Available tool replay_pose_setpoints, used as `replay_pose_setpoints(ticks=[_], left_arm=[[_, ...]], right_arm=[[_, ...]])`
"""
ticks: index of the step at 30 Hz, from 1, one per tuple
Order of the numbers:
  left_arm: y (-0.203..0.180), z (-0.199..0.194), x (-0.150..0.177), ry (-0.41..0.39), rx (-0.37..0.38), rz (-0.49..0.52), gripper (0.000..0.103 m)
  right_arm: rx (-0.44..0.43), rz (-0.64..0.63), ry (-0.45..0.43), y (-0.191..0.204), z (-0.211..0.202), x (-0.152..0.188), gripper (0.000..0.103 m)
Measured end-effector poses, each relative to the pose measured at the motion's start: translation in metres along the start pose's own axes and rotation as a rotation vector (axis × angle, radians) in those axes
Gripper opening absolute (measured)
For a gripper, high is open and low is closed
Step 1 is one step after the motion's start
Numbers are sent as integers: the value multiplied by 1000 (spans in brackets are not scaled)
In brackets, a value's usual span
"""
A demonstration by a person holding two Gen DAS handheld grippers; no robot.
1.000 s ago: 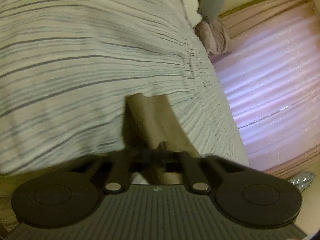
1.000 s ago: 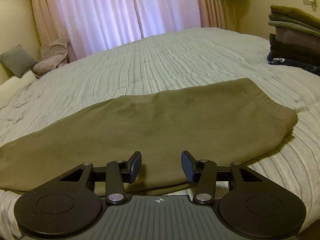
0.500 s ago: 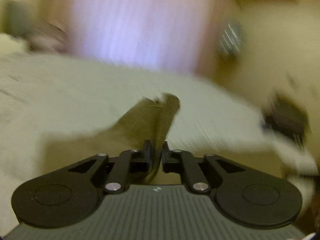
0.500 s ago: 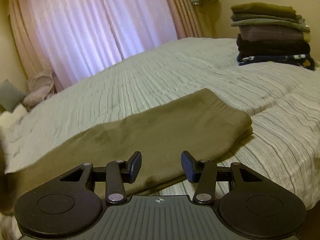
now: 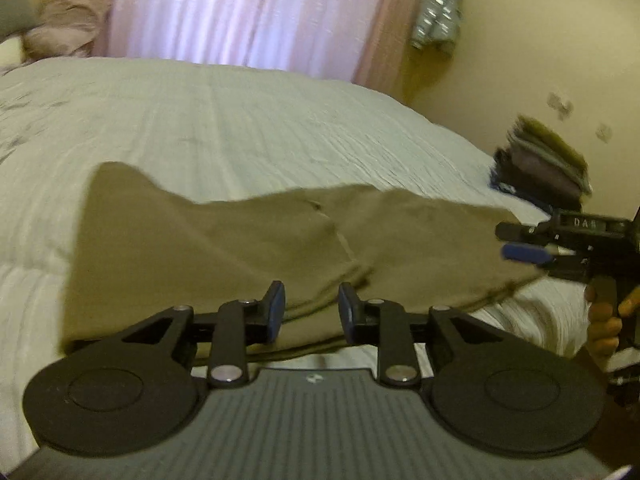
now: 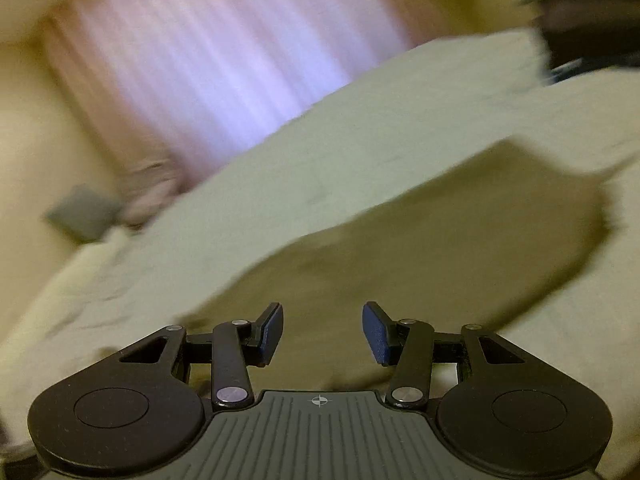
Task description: Fold clothes
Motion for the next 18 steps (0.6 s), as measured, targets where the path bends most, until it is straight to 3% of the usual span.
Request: replay_pose_setpoints(ticks=[4, 6, 11, 15, 16, 17, 18], left_arm=[[30, -14, -12, -40, -24, -77, 23], [40, -18, -18, -55, -24, -112, 23], [63, -22, -31, -73, -14, -187, 23], [77, -24, -32, -76, -13, -226, 23], [79, -24, -32, -77, -12, -232, 23], [79, -24, -32, -78, -10, -235, 23], [80, -24, -32, -80, -9, -238, 23]], right_arm=[[-222, 161, 140, 34, 42, 8, 48], [-266, 223, 215, 46, 62, 13, 48], [-189, 206, 334, 68, 98, 19, 48], [-165, 182, 339, 81, 118, 16, 48], [-157, 170, 339, 85, 122, 16, 38], [-159, 152, 327, 89, 124, 17, 9], [-165, 135, 310, 93, 124, 19, 8]])
Point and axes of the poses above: each gripper's, at about its wrist camera, not at the fingertips, and z roughly the way its jaws point, y to its left, x to its underside, the point moved 5 cm from there along z, roughly the way its jaws point, and after that the axes turned 14 degrees about -z, right-handed, at the moved point
